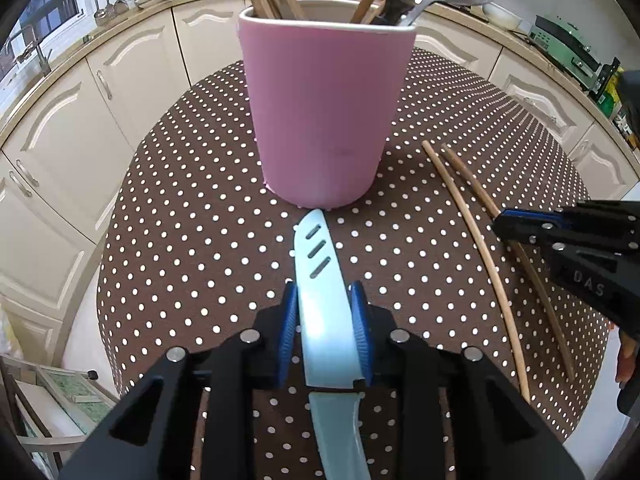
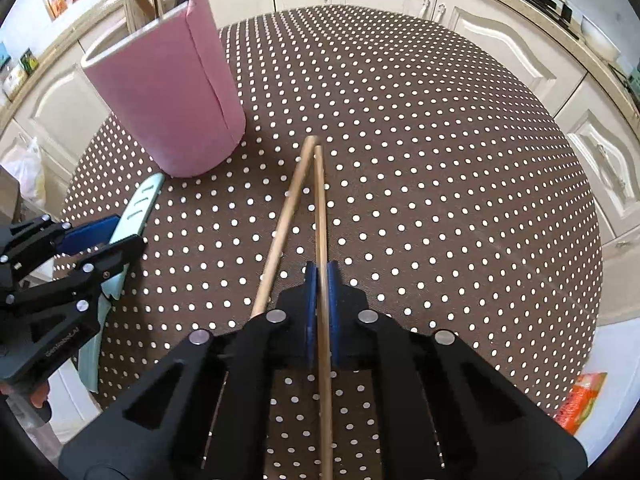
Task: Organize utensils
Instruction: 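Grasp the wooden chopsticks with the right tool while the left tool holds the knife, then lift the knife and chopstick over the pink cup and lower them inside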
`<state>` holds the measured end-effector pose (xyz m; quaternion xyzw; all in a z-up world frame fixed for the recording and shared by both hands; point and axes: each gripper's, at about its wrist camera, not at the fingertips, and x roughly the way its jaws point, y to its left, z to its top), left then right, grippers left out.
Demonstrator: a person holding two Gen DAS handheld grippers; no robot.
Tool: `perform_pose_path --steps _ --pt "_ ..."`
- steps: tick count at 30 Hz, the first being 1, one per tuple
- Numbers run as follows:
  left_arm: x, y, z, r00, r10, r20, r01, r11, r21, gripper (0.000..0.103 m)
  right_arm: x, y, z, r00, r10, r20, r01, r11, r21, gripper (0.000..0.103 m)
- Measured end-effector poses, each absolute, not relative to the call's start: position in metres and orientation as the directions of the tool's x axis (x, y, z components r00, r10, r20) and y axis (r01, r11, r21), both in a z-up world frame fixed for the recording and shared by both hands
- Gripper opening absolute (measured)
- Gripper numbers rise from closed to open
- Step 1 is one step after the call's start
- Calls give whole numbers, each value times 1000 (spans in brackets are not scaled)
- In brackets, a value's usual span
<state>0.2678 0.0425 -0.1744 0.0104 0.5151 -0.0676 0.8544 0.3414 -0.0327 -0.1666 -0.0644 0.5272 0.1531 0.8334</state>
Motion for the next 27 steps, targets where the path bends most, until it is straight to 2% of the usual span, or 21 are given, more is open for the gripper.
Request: perform_pose_path --steps 9,22,27 --pt "253 49 -165 510 -168 -844 117 985 -125 24 312 -60 -134 478 319 -818 -326 930 172 6" --pt "198 66 -99 744 -255 -618 174 966 -189 24 265 -87 -85 609 516 -602 -406 855 322 5" --pt "192 66 -82 783 -282 -554 200 958 -204 24 265 -91 -71 642 543 -541 -428 839 335 5"
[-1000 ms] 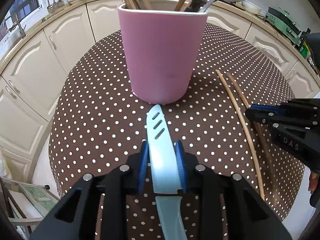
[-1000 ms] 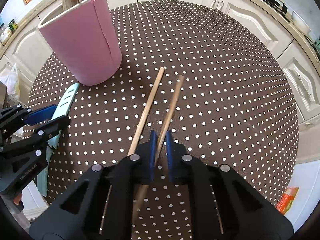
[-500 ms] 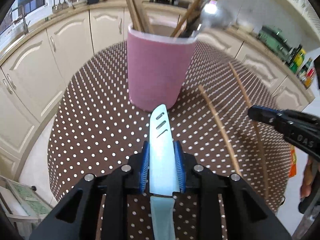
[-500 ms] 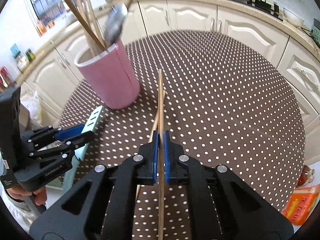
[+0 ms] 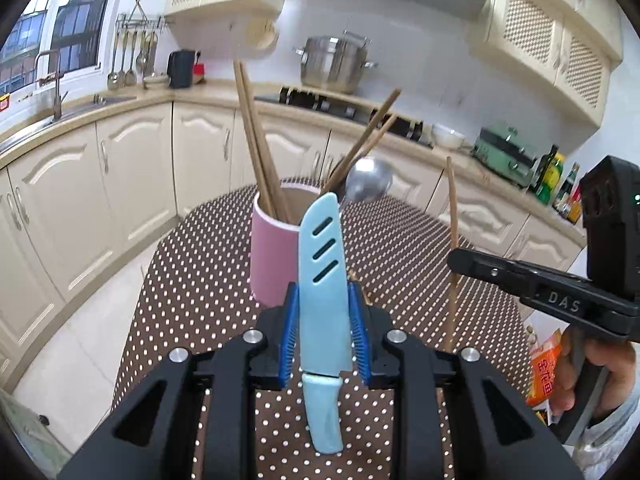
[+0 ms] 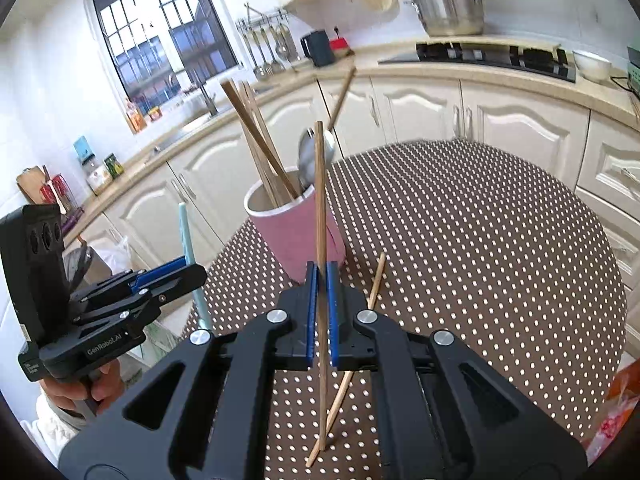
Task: Organize utensils
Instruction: 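Lift the knife and chopstick over the pink cup and lower them inside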
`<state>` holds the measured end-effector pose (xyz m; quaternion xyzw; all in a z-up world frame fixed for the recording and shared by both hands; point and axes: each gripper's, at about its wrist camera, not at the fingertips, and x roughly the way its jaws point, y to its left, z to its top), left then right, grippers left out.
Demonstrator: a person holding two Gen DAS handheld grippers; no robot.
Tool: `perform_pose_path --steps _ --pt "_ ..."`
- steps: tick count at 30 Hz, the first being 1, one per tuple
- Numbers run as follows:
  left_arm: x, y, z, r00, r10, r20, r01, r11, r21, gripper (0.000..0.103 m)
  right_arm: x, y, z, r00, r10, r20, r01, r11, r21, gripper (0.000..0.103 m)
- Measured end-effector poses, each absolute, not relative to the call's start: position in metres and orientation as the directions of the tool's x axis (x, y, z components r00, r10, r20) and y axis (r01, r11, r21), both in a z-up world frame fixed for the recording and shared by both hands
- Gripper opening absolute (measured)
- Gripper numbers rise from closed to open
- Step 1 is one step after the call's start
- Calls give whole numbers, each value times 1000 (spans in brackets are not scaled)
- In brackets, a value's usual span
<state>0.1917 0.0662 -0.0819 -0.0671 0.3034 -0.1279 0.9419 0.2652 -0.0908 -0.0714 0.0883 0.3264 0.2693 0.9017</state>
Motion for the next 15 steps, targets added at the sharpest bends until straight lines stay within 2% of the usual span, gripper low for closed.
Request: perform_pose_path --steps 8,15 --pt "192 68 -62 824 -296 -483 220 953 -208 24 274 -83 -44 707 562 -430 -459 827 325 5" --pt "200 73 -23 876 -282 -391 221 956 -195 24 285 -75 -5 743 581 -333 -500 812 302 5"
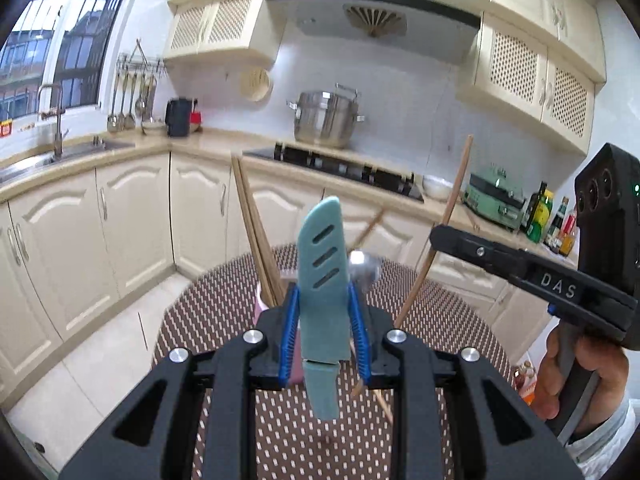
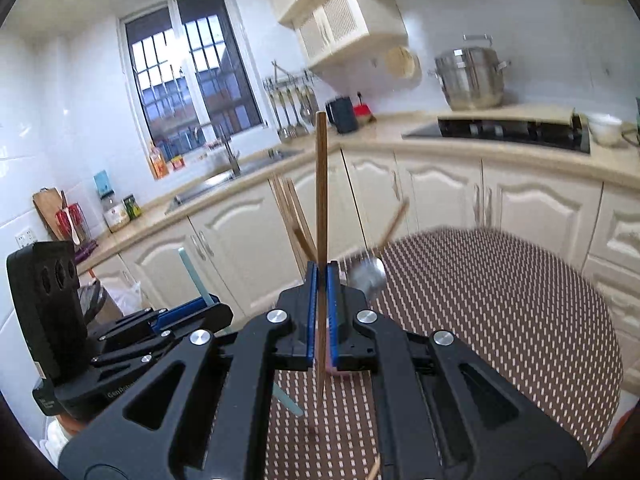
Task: Organize utensils
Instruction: 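Lift the knife and chopstick over the pink cup and lower them inside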
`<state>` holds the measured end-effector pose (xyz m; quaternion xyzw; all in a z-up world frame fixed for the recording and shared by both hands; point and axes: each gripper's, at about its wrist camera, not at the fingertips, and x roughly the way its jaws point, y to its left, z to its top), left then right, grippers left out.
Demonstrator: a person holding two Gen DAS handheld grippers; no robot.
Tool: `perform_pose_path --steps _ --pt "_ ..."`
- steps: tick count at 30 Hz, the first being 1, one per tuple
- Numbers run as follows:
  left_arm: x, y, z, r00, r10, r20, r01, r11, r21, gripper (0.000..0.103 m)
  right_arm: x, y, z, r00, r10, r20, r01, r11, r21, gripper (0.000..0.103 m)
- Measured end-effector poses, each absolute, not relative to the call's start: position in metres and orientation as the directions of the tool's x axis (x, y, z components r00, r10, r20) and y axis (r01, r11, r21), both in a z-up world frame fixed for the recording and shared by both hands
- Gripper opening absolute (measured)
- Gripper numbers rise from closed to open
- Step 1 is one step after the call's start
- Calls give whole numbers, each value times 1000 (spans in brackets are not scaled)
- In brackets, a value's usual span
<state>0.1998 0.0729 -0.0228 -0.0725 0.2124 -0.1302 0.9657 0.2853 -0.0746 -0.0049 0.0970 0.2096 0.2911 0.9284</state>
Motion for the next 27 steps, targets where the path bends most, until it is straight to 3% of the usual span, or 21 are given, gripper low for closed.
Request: perform_pose_path --steps 9,15,27 --pt "218 71 28 947 -199 -252 170 977 -131 24 302 -70 29 795 559 -235 -496 823 278 5" --pt "239 69 28 963 -174 -208 147 979 -142 24 305 -68 34 831 531 -166 -481 836 262 5" --pt "276 60 -26 915 -157 -370 123 986 -114 24 325 -55 3 828 508 -239 -454 856 246 5"
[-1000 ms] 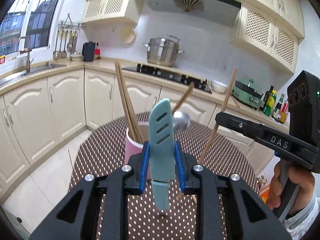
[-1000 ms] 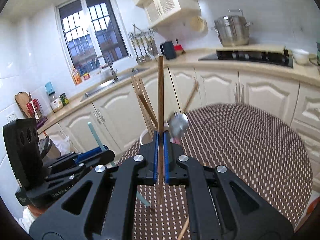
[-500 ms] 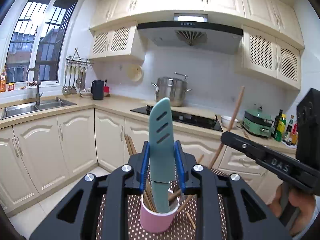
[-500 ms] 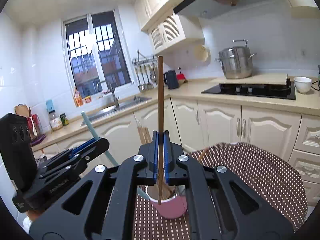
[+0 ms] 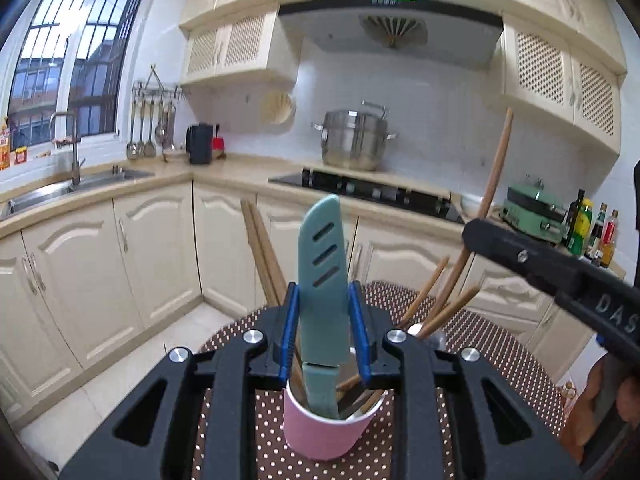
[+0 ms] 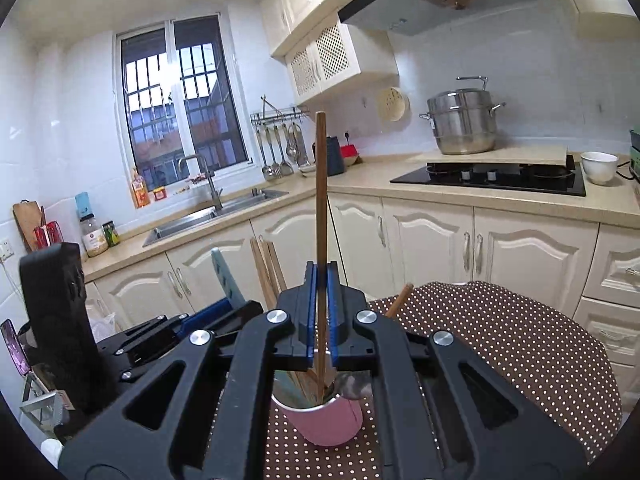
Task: Organize utensils
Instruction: 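Lift the knife and chopstick over the pink cup and lower them inside, then release the knife and chopstick into the pink cup and withdraw both tools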
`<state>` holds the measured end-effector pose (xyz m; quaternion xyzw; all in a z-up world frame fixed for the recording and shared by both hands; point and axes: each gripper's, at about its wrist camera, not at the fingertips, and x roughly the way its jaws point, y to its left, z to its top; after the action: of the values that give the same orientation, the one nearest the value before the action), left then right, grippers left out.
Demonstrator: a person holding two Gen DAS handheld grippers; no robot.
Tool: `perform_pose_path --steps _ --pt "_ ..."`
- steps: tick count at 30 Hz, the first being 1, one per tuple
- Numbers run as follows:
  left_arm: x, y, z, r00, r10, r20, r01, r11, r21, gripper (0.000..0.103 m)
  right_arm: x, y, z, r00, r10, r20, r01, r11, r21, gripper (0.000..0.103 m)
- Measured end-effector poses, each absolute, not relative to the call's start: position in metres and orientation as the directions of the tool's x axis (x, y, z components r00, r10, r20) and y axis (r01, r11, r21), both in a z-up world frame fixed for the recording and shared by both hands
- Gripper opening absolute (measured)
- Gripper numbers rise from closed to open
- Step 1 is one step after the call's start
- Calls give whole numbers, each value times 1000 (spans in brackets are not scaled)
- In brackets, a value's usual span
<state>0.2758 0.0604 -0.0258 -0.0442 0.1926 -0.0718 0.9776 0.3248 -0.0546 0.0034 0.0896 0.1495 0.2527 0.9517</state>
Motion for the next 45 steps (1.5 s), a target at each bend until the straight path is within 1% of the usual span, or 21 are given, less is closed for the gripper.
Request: perform_pose_path --steps 4,15,19,25,27,33,36,41,45 --pt "280 61 -39 902 -156 -403 121 986 -112 24 326 -51 -4 822 507 -259 -455 859 237 5" --pt "280 56 -68 874 -160 -460 134 987 -89 24 325 -46 -18 816 499 -292 -447 865 227 5" --pt "276 56 -70 878 -152 -454 130 988 -79 24 325 -44 -22 814 496 -302 -445 867 225 5" --pt "264 56 -67 882 -199 -426 171 980 -104 25 321 -41 -24 810 498 -308 -449 866 221 5" --pt "261 56 -65 887 -197 -419 168 980 -105 31 320 -40 -25 810 497 -311 -448 867 218 5" --pt "249 62 -56 890 -221 -399 178 974 -141 42 318 -38 -27 806 495 -325 -446 868 217 6" --pt "244 69 -53 893 -173 -416 121 982 -147 46 316 -35 -30 802 494 -336 -446 869 214 6" --pt "239 76 -51 891 -94 -444 45 992 -120 48 315 -30 -38 794 488 -362 -442 873 207 6" --pt "238 81 -53 879 -67 -471 15 993 -114 49 314 -27 -45 788 482 -383 -439 876 200 5"
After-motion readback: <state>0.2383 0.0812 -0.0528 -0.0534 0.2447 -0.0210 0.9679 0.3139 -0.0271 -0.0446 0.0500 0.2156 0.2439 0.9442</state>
